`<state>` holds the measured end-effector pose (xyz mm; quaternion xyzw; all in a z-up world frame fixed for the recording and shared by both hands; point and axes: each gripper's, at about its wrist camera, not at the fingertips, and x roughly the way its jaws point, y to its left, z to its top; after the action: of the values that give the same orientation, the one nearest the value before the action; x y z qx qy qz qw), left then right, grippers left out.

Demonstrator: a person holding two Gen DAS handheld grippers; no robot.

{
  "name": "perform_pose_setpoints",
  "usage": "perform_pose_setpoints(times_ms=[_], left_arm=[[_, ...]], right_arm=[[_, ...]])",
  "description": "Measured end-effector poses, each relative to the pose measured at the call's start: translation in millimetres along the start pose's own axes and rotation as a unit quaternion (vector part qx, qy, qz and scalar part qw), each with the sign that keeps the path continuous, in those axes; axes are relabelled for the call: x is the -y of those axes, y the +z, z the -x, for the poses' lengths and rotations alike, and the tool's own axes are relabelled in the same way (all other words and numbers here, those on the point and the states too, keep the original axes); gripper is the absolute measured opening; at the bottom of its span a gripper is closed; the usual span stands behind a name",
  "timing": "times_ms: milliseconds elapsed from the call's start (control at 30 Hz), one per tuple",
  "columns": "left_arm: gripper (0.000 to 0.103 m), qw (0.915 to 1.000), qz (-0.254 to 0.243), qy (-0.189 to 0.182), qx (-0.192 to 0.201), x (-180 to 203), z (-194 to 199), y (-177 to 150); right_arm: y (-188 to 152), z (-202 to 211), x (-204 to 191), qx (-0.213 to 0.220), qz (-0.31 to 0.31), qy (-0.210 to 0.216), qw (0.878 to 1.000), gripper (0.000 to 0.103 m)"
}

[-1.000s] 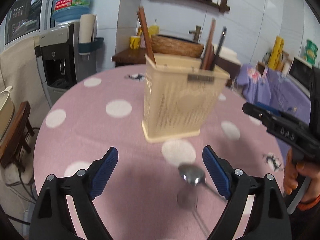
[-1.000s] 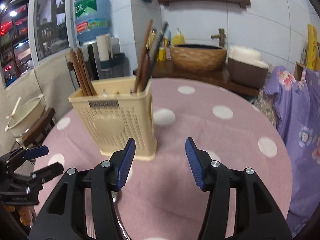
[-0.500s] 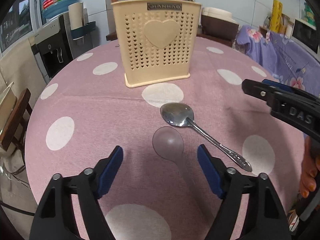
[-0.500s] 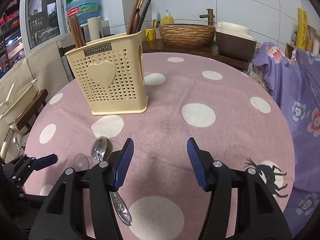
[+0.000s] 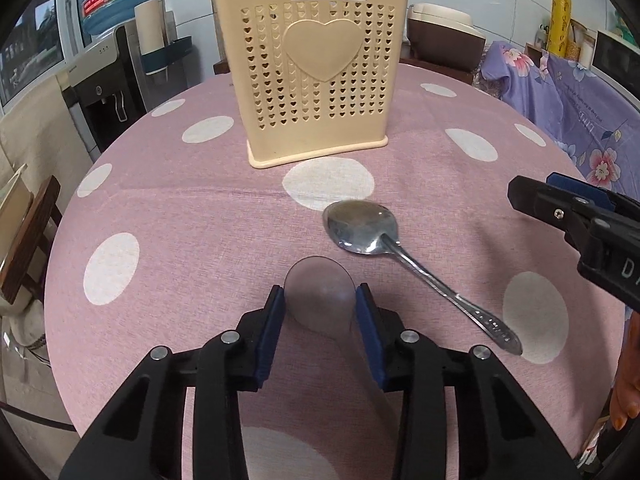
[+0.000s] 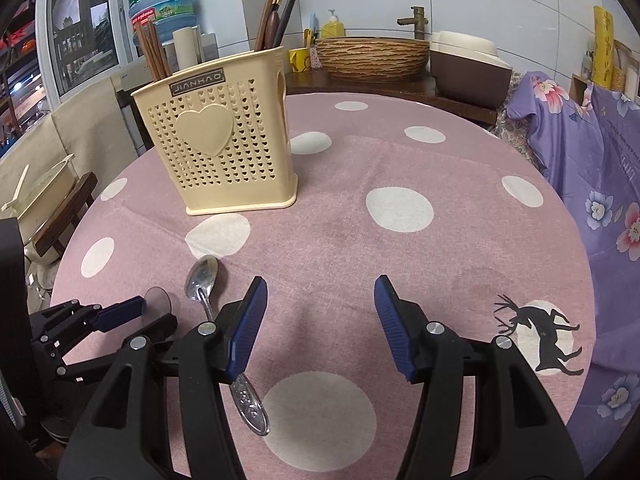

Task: Organize utensils
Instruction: 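Move both tools back down to the two spoons on the table, then close the right tool on the metal spoon's handle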

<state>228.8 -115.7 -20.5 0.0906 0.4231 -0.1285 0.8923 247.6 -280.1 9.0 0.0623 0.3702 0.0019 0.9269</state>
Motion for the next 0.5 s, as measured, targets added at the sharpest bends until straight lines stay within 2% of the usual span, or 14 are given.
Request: perform_pose_setpoints(times_ms=[167,333,500], left_arm=[[0.037,0.9998,0.018,0.010,-0.003,-31.8,1.7,-3.6],[0.037,0.9991,0.037,0.019,-0.001,-66.3,2.4,-5.7],[0.037,0.9993,0.035,0.017,0.004,-69.3,3.6,-7.8]], right_arm=[[0.5,-8.2,-10.5,-0.024,0.013,0.037,0.999,0.056],[-2.7,-21.9,-43.4,-0.058,0.068,0.080,0.993,0.056],[-5.1,-35.2,-77.5,-0.071,0.137,0.062,0.986,0.058]])
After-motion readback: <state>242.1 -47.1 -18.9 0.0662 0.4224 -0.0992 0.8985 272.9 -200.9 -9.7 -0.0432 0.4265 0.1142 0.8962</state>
